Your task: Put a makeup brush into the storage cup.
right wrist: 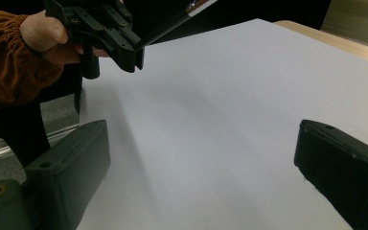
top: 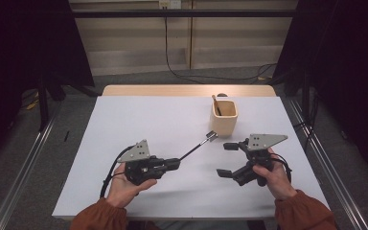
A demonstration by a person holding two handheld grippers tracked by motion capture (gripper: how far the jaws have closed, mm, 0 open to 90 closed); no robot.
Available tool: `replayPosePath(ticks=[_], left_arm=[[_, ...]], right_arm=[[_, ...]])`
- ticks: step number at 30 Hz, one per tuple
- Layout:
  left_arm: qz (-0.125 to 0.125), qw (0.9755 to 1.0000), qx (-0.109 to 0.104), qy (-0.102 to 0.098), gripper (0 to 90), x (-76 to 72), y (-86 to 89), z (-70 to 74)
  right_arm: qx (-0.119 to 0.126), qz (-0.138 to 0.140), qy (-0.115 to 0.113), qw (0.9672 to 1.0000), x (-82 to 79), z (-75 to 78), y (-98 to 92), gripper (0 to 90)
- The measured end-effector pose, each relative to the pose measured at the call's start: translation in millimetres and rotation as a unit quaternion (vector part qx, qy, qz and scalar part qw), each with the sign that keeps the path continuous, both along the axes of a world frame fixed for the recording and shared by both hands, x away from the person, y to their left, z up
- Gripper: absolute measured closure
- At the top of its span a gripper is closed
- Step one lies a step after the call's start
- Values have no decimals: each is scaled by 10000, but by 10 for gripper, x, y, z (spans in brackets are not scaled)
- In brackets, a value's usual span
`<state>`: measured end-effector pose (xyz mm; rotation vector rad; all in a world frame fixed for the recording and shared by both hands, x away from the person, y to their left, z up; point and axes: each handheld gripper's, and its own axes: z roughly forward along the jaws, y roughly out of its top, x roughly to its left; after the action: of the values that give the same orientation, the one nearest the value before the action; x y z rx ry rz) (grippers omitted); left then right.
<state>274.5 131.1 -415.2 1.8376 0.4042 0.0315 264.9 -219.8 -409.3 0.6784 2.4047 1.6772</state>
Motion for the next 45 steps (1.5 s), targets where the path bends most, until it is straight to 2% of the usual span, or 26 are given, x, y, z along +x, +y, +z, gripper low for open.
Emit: replayPosePath(ticks=[6, 10, 14, 16, 18, 20, 22, 25, 28, 31, 35, 39, 42, 45], left_arm=[[-43, 10000, 1, -3, 853, -2, -58, -32], [-31, 10000, -54, -23, 853, 5, -69, -18], [-45, 9999, -99, -46, 853, -3, -88, -33], [-69, 9999, -119, -37, 853, -5, -110, -41], [-96, 9999, -121, -53, 853, -8, -138, -46], [-121, 9998, -122, -85, 853, -8, -161, -41], [-153, 9997, -142, -83, 853, -6, -172, -29], [-188, 9997, -123, -124, 853, 0, -197, -14], [-207, 9995, -170, -147, 853, -12, -212, -10], [-236, 9994, -162, -177, 853, -29, -223, -11], [-222, 9994, -193, -196, 853, -29, -218, -11], [-242, 9993, -201, -201, 853, -28, -220, -13], [-251, 9993, -193, -190, 853, -30, -221, -17], [-283, 9992, -203, -190, 853, -36, -225, -24]], right_arm=[[-82, -55, -46, 9999, -10, 18, 40, 74], [164, 105, -4, 9998, -3, 41, 57, 77], [223, 116, -43, 9997, 3, 86, 84, 84], [242, 160, 25, 9996, 10, 104, 97, 75], [211, 103, -12, 9997, 7, 120, 112, 79], [191, 88, -64, 9998, 4, 135, 116, 101], [276, 151, -38, 9995, 18, 142, 112, 154], [304, 134, -146, 9993, 28, 149, 116, 221], [435, 226, -66, 9988, 58, 142, 128, 274], [524, 226, -90, 9983, 78, 152, 139, 289], [526, 306, -53, 9981, 105, 168, 154, 375], [461, 362, 98, 9982, 131, 167, 171, 437], [499, 317, 116, 9982, 140, 177, 172, 437], [544, 339, 165, 9978, 148, 188, 176, 392]])
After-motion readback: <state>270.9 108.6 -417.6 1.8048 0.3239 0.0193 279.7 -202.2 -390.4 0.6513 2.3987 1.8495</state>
